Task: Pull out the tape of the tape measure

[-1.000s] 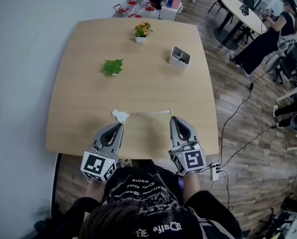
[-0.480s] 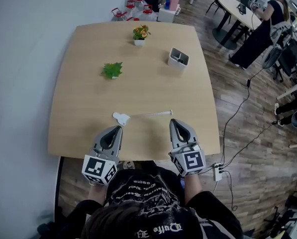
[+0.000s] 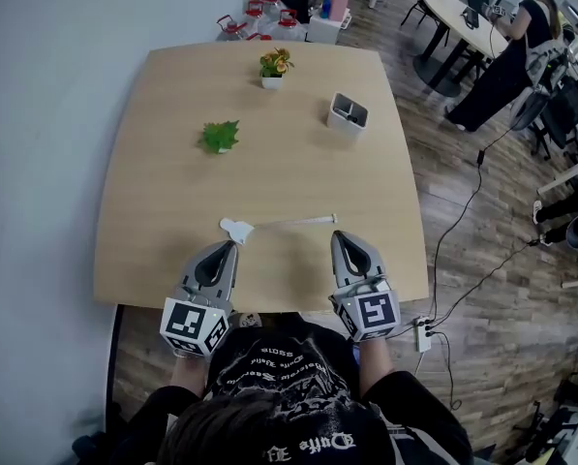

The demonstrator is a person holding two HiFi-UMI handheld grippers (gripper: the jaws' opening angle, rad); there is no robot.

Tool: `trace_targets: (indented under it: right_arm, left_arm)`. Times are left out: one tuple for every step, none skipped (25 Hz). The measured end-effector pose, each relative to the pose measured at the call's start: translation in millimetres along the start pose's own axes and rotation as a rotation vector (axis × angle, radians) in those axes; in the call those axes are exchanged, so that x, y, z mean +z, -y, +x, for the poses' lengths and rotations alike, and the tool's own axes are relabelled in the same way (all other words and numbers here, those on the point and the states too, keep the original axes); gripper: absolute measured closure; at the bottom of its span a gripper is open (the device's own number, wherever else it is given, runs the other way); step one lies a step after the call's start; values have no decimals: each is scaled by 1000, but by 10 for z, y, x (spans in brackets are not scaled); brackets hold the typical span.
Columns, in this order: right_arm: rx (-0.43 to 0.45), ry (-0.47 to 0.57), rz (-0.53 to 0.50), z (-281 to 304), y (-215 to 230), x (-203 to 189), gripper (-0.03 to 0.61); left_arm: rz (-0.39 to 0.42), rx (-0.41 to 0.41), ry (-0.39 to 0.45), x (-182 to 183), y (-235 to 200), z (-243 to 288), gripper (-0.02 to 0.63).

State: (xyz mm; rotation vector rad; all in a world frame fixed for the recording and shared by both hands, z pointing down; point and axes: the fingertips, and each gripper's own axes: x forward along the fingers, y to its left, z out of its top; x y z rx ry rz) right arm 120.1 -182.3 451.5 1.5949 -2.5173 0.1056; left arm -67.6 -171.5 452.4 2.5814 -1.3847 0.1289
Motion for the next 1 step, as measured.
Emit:
trace_targets:
  right_arm:
    - [-1,-2,1,-1,0,-8,575]
  left_arm:
    - [0,-2,2,3,-3,4,611]
